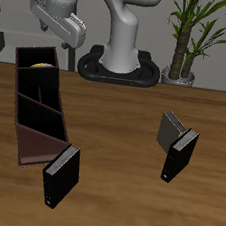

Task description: Place the left black book into the right desk caddy's left compartment and place the white-yellow mug into the right desk caddy's right compartment

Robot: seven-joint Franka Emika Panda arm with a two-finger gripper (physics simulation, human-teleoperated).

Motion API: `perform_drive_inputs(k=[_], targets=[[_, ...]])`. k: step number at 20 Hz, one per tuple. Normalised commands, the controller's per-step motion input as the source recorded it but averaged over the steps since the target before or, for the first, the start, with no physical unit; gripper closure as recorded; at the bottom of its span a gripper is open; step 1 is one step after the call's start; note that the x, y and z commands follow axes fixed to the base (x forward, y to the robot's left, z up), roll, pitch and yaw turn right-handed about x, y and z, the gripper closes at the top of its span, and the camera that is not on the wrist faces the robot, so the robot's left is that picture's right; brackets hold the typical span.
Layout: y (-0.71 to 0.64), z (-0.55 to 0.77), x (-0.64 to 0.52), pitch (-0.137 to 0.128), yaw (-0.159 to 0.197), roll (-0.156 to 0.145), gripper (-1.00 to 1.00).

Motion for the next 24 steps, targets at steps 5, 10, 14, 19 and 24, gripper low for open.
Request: perform_drive_inputs(k=[5, 10, 14, 19, 24], targets=[[0.58, 0.1, 0.46, -0.05, 0.347, 0.052, -1.0], [0.74, 0.14, 0.35, -0.009, 0.232, 0.103, -1.0], [0.63, 0.25, 0.46, -0.015, 0.173, 0.025, -1.0], [0.43, 0.29, 0.57, -0.037, 0.172, 0.03, -1.0], [0.13, -0.01, 0.44, 0.024, 0.059, 0.006, -1.0]])
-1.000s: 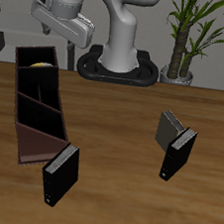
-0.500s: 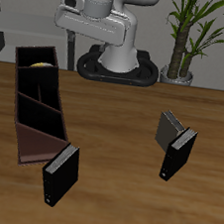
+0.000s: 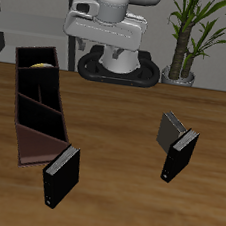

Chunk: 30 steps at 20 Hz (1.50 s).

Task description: Place the left black book into the right desk caddy's left compartment and place the white-yellow mug into the right desk caddy's right compartment

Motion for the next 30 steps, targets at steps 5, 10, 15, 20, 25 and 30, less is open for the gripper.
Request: perform_drive_inputs(k=[5, 10, 15, 20, 25, 30], targets=[[0.15, -0.09, 0.51, 0.001, 0.09, 0.005, -1.0], [-0.09, 0.05, 0.48, 0.008, 0.051, 0.012, -1.0], [-0.17, 0.09, 0.32, 0.001, 0.05, 0.032, -1.0], [-0.25, 0.22, 0.48, -0.032, 0.012, 0.047, -1.0], [-0.3, 0.14, 0.44, -0.033, -0.036, 0.028, -1.0], [-0.26, 0.09, 0.46, -0.04, -0.017, -0.003, -1.0]])
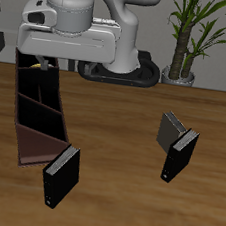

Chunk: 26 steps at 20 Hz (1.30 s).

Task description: Place the left black book into the right desk caddy's left compartment and place the white-yellow mug into the right desk caddy's right compartment

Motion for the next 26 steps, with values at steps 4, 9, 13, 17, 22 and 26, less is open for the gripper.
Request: perform_drive_inputs(k=[4, 9, 13, 17, 22, 26], targets=[[-0.06, -0.13, 0.34, -0.01, -0.022, -0.003, -1.0], [0.55, -0.42, 0.1, 0.018, -0.027, 0.01, -1.0], [0.96, -0.28, -0.12, 0.017, -0.037, 0.011, -1.0], [0.91, 0.03, -0.15, -0.009, -0.11, 0.006, -1.0], [0.54, -0.01, -0.16, -0.003, -0.095, 0.001, -1.0], [0.51, -0.17, -0.13, 0.014, -0.083, 0.014, -1.0]])
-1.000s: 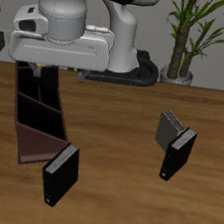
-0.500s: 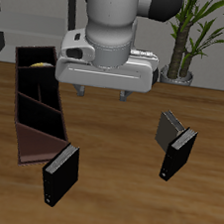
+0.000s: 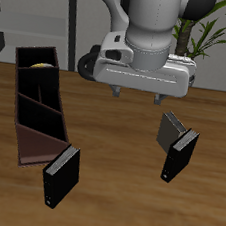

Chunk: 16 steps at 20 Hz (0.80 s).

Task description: Place the left black book into the right desk caddy's left compartment and place the white-yellow mug into the right desk caddy's right compartment

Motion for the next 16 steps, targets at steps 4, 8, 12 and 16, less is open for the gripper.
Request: perform_drive_inputs(k=[4, 8, 12, 16], targets=[[0.74, -0.31, -0.19, 0.033, -0.049, 0.093, -1.0], [0.48, -0.24, -0.11, 0.015, -0.006, 0.034, -1.0], [0.43, -0.17, -0.06, 0.012, 0.001, 0.067, -1.0], [0.36, -0.17, -0.04, 0.007, -0.026, 0.026, -1.0]])
